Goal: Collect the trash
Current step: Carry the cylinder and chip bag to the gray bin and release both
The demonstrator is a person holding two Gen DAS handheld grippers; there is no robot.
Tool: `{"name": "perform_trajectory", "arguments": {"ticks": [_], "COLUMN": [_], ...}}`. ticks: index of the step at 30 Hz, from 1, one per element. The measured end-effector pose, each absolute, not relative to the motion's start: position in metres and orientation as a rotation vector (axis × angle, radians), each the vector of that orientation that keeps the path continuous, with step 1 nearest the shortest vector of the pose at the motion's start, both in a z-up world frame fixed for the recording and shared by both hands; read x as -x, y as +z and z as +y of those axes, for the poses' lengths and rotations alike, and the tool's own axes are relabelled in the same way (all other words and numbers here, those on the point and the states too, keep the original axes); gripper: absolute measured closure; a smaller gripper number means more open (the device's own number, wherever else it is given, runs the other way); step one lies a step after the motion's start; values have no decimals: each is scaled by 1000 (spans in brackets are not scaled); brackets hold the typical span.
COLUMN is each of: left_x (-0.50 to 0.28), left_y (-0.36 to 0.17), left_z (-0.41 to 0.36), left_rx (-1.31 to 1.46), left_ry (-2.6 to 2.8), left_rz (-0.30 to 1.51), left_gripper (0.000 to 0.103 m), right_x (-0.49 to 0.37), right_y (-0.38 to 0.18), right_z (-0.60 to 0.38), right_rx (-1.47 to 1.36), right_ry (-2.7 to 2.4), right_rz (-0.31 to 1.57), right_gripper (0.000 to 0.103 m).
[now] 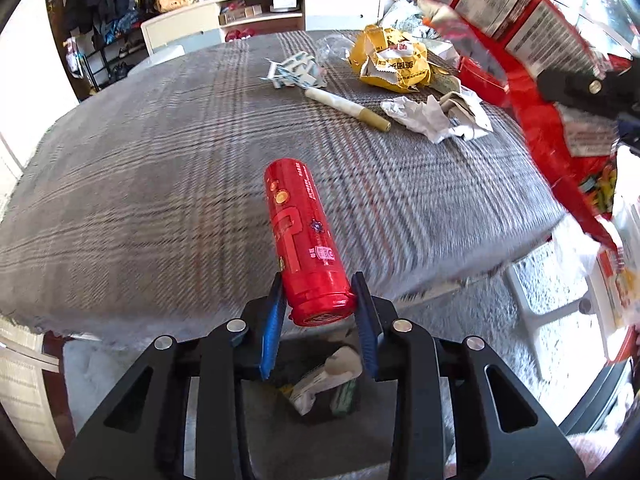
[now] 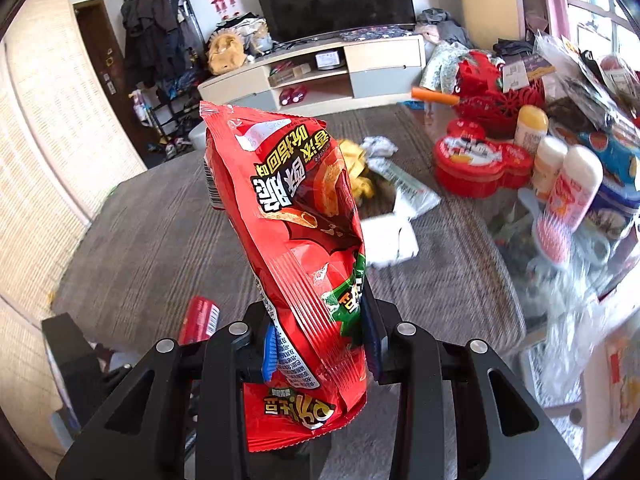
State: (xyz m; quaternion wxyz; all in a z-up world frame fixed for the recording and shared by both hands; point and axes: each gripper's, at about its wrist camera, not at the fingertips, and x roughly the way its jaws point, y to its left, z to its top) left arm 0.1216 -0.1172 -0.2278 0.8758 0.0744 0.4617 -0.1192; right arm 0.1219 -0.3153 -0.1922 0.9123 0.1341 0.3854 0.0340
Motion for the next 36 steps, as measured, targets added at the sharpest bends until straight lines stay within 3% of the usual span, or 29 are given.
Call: {"name": "perform_trajectory", "arguments": {"ticks": [8,18,27,36], "left_x": [-57,3,-2,-33], "left_y": [-241,-302,-359,-387], "left_z": [-72,-45,-42,-50], "left_rx": [-150,-101,-63,-62], "left_ry": [-279,-314,-385,-387], "left_rz": [969,1061,1165,1234], "left_gripper": [72,72,72,72], "right_x": [-66,-14,-18,-65], "right_y": [-225,-310,-386,-422], "right_z": [-274,-238,-215,-200], "right_rx": [-269,-298,-310,-324], "right_ry": [110,123,141,150], "right_rz": [852,978,1181,1318], "right_gripper": [68,68,68,68]}}
